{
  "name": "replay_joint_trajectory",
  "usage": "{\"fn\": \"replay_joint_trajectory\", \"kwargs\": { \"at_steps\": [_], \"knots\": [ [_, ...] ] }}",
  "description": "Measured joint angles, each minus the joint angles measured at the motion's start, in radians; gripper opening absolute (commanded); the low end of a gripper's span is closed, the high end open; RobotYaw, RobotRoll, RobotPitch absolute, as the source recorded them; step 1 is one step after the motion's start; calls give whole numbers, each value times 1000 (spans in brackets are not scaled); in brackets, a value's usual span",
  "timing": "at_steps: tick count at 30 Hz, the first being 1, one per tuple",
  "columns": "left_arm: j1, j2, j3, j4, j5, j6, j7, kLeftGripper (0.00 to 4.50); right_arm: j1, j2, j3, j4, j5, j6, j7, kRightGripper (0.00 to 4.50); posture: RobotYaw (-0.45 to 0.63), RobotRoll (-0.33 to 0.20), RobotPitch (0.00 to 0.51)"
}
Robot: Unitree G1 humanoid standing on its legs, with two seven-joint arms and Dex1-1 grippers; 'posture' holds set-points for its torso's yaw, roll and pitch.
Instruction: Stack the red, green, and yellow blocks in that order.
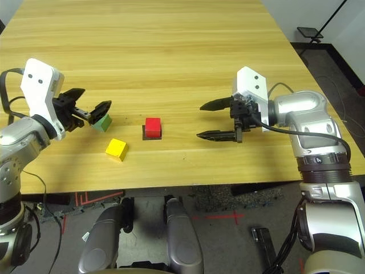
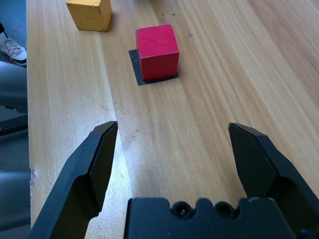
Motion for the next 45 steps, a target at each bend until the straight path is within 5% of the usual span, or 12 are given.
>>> {"fn": "replay_joint_trajectory", "kwargs": {
  "at_steps": [11, 45],
  "knots": [
    [27, -134, -44, -19, 5, 51, 57, 4500, -6, 19, 1, 23, -3, -13, -12, 4475, 281, 107, 293],
    [108, -133, -118, 88, 87, -83, 53, 4500, 9, 38, 5, 8, -2, -13, -29, 4475, 275, 78, 299]
  ]
}}
